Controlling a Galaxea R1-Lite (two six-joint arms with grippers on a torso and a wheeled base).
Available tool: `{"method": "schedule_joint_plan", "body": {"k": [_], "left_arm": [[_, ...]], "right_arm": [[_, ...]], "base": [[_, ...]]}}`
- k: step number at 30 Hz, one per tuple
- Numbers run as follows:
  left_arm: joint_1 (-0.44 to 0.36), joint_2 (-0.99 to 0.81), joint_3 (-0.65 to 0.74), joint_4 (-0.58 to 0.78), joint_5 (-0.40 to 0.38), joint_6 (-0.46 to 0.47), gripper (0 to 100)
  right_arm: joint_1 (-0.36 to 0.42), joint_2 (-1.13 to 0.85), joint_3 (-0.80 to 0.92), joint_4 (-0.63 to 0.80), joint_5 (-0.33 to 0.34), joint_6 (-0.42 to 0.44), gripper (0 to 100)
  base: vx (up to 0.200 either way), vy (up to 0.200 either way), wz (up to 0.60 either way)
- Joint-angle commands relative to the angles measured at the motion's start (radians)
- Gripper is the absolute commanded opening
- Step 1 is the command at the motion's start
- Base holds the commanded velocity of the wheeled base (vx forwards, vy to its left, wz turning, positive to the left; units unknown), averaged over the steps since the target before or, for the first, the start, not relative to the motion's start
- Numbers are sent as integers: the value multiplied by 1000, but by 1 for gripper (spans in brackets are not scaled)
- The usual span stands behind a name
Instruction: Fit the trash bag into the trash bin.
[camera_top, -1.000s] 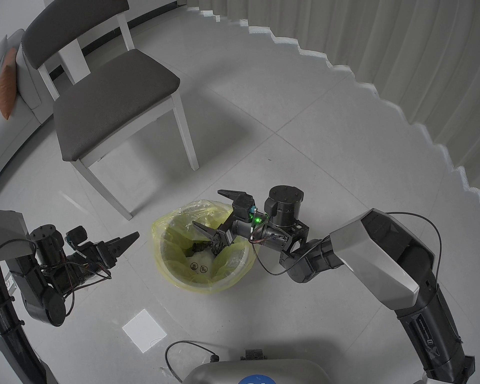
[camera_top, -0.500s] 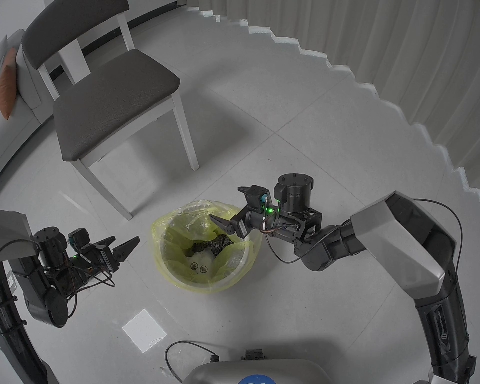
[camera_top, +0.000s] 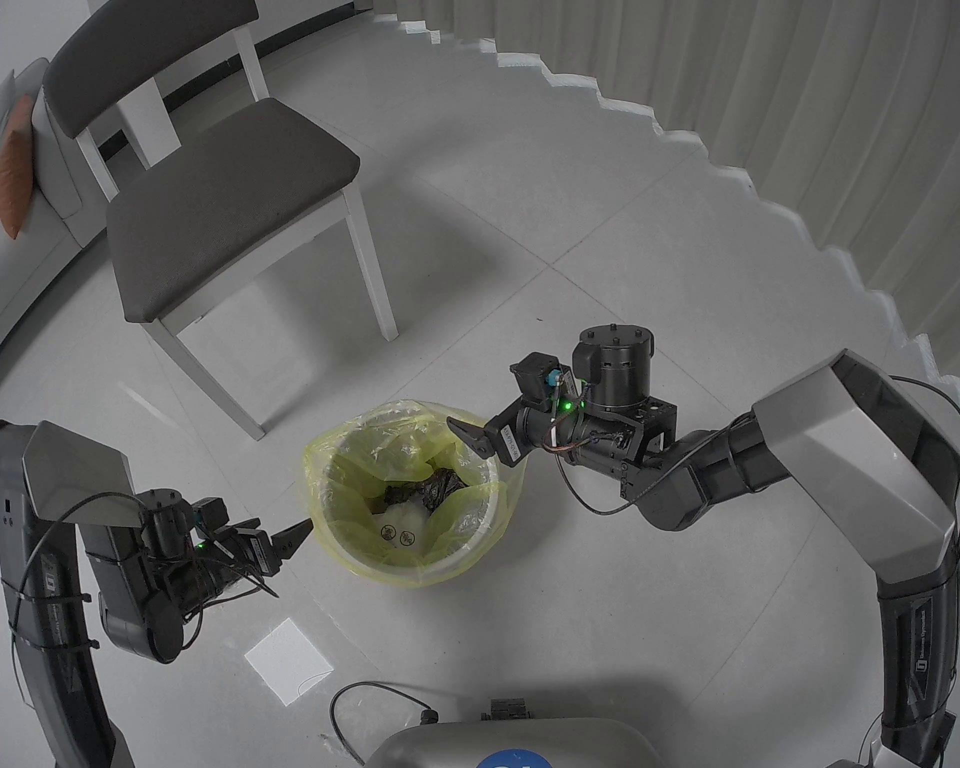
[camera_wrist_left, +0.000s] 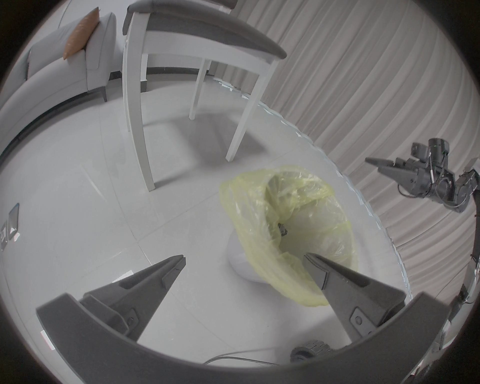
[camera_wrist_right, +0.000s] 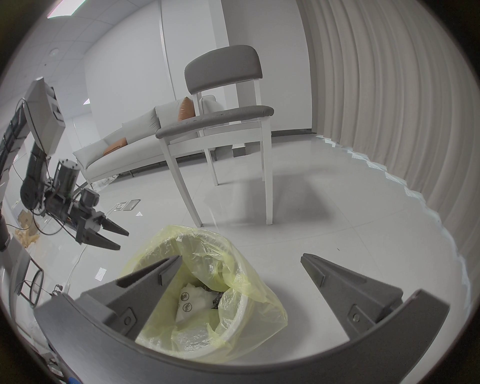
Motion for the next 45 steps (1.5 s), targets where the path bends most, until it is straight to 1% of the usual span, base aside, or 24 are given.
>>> {"method": "schedule_joint_plan", "body": {"k": [1, 5, 15, 24, 45], "left_arm": [[-3, 81, -32, -18, 0, 0, 100], [-2, 102, -73, -18, 4, -5, 100], [-3, 117, -110, -18, 4, -13, 100], [1, 81, -112, -18, 3, -65, 100], [0, 183, -214, -18, 3, -66, 100]], "right_arm": [[0, -21, 11, -2, 0, -3, 100], [0, -22, 12, -2, 0, -5, 100], [0, -19, 15, -4, 0, -15, 100], [0, -22, 26, -8, 0, -28, 100], [-4, -16, 29, -11, 0, -32, 100]], "base": [[0, 0, 0], [0, 0, 0], [0, 0, 0], [0, 0, 0], [0, 0, 0]]}}
